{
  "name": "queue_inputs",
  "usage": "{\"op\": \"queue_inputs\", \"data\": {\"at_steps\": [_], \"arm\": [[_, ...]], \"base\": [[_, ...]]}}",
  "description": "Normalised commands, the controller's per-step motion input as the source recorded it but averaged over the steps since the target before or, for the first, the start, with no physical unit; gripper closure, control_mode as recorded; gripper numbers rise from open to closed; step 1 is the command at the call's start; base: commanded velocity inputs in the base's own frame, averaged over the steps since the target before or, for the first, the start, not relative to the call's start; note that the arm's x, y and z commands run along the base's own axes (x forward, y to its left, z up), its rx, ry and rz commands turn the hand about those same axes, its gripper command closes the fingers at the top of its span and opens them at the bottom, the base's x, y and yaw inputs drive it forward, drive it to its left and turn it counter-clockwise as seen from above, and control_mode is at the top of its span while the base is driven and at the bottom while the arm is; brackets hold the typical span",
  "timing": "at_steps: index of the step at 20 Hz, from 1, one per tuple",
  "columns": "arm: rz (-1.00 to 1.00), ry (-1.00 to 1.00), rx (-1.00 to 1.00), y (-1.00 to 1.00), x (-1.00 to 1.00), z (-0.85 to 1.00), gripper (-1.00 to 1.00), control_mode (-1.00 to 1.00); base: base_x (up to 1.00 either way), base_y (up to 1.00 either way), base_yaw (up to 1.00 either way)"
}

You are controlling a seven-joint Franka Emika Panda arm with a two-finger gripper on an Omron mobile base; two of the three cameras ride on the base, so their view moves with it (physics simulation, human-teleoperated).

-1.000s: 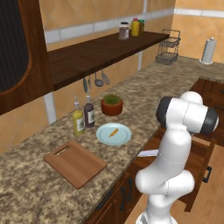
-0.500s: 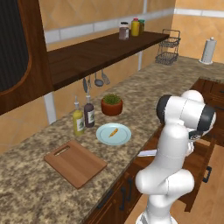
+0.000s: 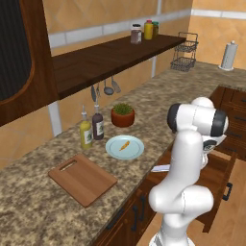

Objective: Pick up the knife from the drawer and place it on the cutting board. Then place the meat from the plate to the cutting board.

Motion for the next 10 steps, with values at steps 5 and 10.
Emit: {"op": "queue_inputs", "data": {"at_steps": [5,10], "arm": [[0.00,0.01,-0.04,0.02,0.04,-0.25,-1.00,-1.00],[0.00,0.01,-0.01,0.00,0.11,-0.31,-1.00,-1.00]], "base": [[0.00,0.00,0.00],[0.00,0.00,0.00]]}}
